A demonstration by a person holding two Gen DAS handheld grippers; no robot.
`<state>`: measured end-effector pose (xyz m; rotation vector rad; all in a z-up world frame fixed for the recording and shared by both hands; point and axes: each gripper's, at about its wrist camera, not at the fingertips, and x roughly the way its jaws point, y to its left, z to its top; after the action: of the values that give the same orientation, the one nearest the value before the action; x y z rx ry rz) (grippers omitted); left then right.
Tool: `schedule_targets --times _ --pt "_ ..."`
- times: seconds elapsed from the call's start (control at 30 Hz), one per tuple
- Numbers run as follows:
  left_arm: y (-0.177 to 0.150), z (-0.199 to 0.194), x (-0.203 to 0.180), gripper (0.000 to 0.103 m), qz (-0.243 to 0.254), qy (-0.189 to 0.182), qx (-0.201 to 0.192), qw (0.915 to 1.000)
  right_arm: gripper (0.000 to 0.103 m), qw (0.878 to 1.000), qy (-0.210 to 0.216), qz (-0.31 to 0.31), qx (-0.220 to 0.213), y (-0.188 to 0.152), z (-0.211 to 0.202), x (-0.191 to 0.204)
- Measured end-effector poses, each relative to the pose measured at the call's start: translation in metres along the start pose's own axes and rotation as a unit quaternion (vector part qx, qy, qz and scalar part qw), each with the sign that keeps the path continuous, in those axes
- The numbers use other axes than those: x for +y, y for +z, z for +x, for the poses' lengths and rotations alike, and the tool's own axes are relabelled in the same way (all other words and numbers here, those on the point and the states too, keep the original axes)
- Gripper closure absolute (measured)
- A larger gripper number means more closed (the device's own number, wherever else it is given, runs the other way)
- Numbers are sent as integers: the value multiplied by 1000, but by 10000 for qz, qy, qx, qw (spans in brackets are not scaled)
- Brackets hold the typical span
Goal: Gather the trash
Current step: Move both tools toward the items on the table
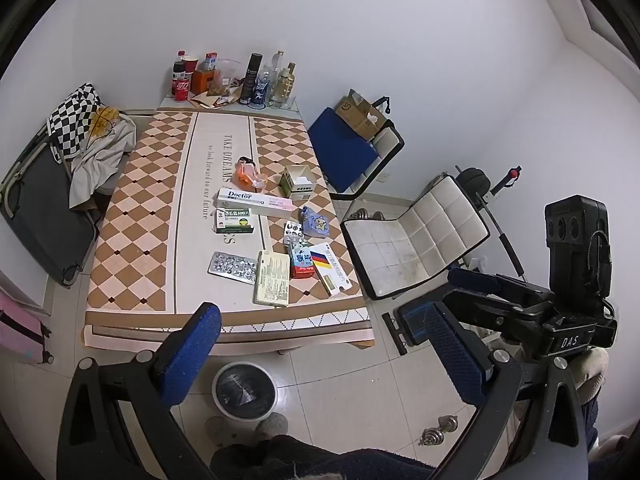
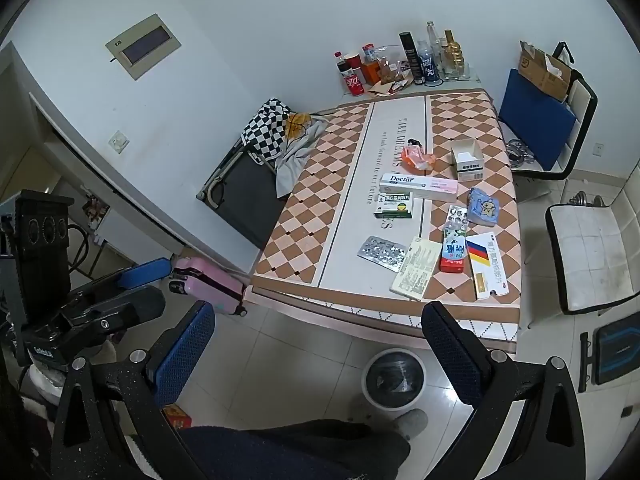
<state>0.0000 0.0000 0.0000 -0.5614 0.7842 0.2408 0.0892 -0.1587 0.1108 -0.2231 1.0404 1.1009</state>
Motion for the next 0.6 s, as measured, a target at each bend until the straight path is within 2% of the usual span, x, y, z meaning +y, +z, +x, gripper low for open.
schedule_targets --times 0.5,0.57,0.6 --pt "-3 1 7 0 19 30 63 10000 0 10000 -36 67 22 6 11 11" --pt "2 7 12 0 2 147 79 9999 0 9999 -78 153 0 8 14 10" --pt "3 12 15 0 -1 332 71 9994 0 9995 -155 260 -28 9 18 10"
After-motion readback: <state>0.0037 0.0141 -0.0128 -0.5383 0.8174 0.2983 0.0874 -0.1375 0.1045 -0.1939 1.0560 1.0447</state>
